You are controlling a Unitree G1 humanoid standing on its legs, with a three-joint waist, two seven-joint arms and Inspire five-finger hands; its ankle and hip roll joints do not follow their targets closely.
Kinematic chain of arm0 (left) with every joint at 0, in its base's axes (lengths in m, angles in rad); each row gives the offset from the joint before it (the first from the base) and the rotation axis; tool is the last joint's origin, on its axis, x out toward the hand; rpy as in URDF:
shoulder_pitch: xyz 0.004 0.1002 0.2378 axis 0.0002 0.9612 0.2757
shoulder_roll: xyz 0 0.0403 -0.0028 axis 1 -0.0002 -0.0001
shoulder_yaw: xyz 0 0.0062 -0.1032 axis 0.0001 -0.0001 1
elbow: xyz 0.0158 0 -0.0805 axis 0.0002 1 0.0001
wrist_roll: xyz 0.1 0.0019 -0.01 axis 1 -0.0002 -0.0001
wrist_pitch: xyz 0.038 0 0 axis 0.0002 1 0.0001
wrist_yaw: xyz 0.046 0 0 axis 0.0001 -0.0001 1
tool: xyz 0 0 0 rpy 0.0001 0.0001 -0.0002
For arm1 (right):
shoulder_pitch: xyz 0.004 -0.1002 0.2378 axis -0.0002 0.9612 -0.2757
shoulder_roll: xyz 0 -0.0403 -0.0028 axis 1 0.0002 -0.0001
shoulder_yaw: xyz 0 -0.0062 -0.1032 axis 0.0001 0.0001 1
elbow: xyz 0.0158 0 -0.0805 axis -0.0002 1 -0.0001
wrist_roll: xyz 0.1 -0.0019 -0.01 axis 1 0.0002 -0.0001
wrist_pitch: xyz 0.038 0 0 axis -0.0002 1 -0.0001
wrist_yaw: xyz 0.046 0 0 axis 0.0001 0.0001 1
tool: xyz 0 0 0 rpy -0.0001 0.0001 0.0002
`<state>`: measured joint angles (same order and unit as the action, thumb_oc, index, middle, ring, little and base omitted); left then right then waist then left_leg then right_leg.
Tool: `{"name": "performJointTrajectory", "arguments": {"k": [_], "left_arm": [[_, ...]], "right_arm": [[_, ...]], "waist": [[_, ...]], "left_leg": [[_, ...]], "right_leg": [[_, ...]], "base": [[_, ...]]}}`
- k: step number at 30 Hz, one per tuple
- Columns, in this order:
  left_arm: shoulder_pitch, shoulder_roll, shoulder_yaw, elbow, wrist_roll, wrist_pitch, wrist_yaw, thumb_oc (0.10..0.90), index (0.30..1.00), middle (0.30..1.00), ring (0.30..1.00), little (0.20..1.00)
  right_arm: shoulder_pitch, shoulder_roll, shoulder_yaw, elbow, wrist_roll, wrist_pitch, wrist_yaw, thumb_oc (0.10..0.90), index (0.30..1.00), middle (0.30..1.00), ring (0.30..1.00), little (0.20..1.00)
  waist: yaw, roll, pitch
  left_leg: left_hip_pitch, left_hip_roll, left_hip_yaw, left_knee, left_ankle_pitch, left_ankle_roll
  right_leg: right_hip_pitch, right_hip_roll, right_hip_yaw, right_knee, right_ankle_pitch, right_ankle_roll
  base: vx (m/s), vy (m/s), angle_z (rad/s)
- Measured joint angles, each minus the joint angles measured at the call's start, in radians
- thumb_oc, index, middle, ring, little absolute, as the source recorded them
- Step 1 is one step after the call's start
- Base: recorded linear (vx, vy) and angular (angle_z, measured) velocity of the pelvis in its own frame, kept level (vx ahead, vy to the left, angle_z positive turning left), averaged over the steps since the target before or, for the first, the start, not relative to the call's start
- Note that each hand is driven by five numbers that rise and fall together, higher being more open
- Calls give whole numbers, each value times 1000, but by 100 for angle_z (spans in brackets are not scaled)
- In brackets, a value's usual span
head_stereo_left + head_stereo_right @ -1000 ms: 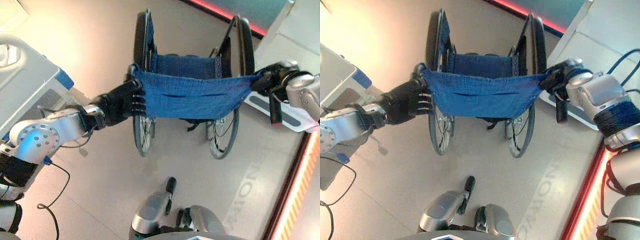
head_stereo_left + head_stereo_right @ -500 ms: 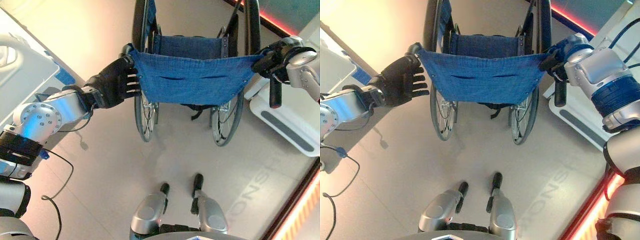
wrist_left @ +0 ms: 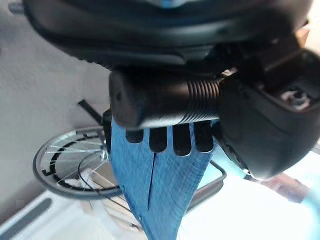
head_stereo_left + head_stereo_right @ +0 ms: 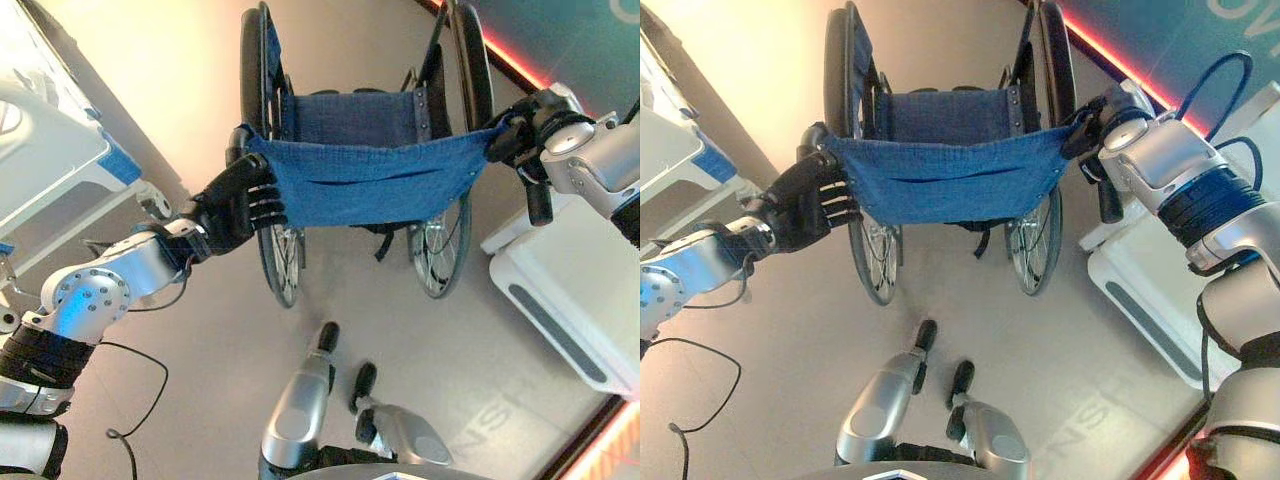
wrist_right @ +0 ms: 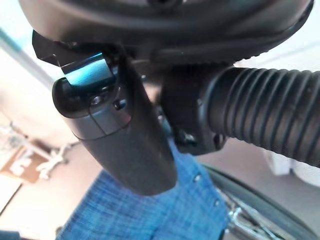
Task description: Push the wheelchair next to the bed
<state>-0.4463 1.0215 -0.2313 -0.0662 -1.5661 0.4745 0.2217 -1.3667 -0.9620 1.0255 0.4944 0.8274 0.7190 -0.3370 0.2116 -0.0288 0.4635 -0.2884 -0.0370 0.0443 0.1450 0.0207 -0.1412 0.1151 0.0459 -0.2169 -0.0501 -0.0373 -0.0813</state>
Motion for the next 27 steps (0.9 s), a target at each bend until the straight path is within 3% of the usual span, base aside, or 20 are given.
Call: {"name": "performJointTrajectory", "arguments": {"k": [2,5,6,7,8,9,11,12,13,14,16,17,19,21,22,23,24,25,26,27], "left_arm": [[28,-3,0,-37,2,0,-13,400,300,300,300,300],[67,-2,3,-83,19,1,-21,400,300,300,300,300],[90,-2,3,-99,21,1,-25,400,300,300,300,300],[101,-1,3,-106,22,1,-26,400,300,300,300,300],[102,-2,4,-106,33,1,-33,400,300,300,300,300],[99,-3,4,-106,45,0,-31,400,300,300,300,300],[91,-1,14,-102,74,0,-16,400,300,300,300,300],[80,0,24,-81,83,1,-17,400,300,300,300,300],[78,-1,38,-62,94,1,-27,400,300,300,300,300],[78,2,46,-61,104,1,-28,400,300,300,300,300],[75,19,82,-50,118,2,-34,400,300,300,300,300],[74,19,89,-44,120,2,-34,400,300,300,300,300],[59,21,92,-17,119,2,-34,400,300,300,300,300],[57,17,96,-11,117,-2,-34,400,300,300,300,300],[56,16,98,-12,115,-6,-34,400,300,300,300,300],[40,12,102,-5,108,-19,-34,400,300,300,300,300],[33,7,102,-2,107,-21,-34,400,300,300,300,300],[27,-15,102,0,102,-28,-34,400,300,300,300,300],[33,-38,106,3,98,-47,-38,400,300,300,300,300],[31,-41,101,5,98,-46,-42,400,300,300,300,300]], "right_arm": [[40,-10,-1,0,4,0,7,400,300,300,300,300],[98,-11,-41,2,3,-1,26,400,300,300,300,300],[108,-9,-41,5,2,0,36,400,300,300,300,300],[114,-8,-41,11,2,0,44,400,300,300,300,300],[114,-5,-41,14,-2,0,47,400,300,300,300,300],[113,-1,-41,14,-11,-1,47,400,300,300,300,300],[92,9,-43,17,-42,-1,48,400,300,300,300,300],[81,19,-44,22,-42,-13,49,400,300,300,300,300],[81,25,-47,22,-38,-18,49,400,300,300,300,300],[81,28,-50,22,-35,-17,49,400,300,300,300,300],[77,30,-88,18,-16,-19,52,400,300,300,300,300],[76,33,-101,15,-12,-25,53,400,300,300,300,300],[68,38,-113,12,-39,-56,53,400,300,300,300,300],[54,36,-112,13,-41,-56,53,400,300,300,300,300],[46,35,-112,15,-41,-56,53,400,300,300,300,300],[11,36,-104,31,-41,-57,57,400,300,300,300,300],[1,36,-98,41,-41,-59,59,400,300,300,300,300],[-15,25,-83,52,-42,-63,69,400,300,300,300,300],[-17,16,-73,45,-56,-70,70,400,300,300,300,300],[-18,11,-72,47,-55,-68,75,400,300,300,300,300]], "waist": [[25,1,0],[57,7,-9],[70,17,-40],[76,21,-62],[86,5,-71],[87,-7,-76],[92,-19,-81],[94,-19,-81],[96,-23,-79],[98,-32,-81],[107,-76,-77],[104,-76,-77],[107,-40,-58],[107,-23,-49],[105,-19,-46],[101,2,-33],[95,6,-31],[88,43,-34],[75,49,-28],[41,43,-27]], "left_leg": [[0,19,11,-45,40,-27],[-3,22,-12,-14,39,-25],[5,25,-12,-2,37,-23],[6,24,-14,-3,62,12],[4,1,3,33,75,43],[3,-12,13,47,75,44],[5,-45,30,85,60,104],[16,-50,37,91,37,158],[41,-53,37,93,31,224],[49,-49,39,92,30,258],[78,-77,38,82,2,277],[87,-81,36,68,2,278],[160,-81,-16,-2,2,278],[191,-74,-61,-20,3,276],[192,-69,-74,-18,3,276],[190,-55,-96,-6,3,275],[190,-53,-101,-4,2,274],[202,-28,-192,4,-56,226],[215,-46,-247,12,-65,205],[222,-69,-267,19,-61,210]], "right_leg": [[85,30,10,-19,-45,5],[174,43,30,0,-124,26],[176,45,48,33,-166,42],[175,48,54,49,-191,54],[173,30,66,97,-243,72],[168,10,70,129,-267,81],[152,-24,61,206,-305,110],[108,-30,51,342,-318,153],[57,-31,56,516,-306,244],[21,-32,70,622,-299,288],[-44,-25,95,752,-229,344],[-56,-26,91,769,-238,326],[-87,-38,69,699,-324,181],[-136,-57,70,601,-361,117],[-163,-61,65,566,-366,107],[-246,-73,69,484,-348,125],[-276,-81,75,446,-332,139],[-344,-101,60,427,-287,173],[-388,-161,55,411,-228,257],[-388,-229,49,332,-160,287]], "base": [[616,-58,-2],[522,-4,-22],[484,27,-30],[482,15,-27],[305,4,-10],[449,46,-5],[427,85,-11],[326,67,-8],[397,86,1],[292,53,13],[314,40,6],[273,-26,-10],[207,-105,-11],[115,-158,7],[93,-174,20],[187,-257,24],[295,-394,39],[373,-456,49],[487,-530,96],[486,-500,106]]}}
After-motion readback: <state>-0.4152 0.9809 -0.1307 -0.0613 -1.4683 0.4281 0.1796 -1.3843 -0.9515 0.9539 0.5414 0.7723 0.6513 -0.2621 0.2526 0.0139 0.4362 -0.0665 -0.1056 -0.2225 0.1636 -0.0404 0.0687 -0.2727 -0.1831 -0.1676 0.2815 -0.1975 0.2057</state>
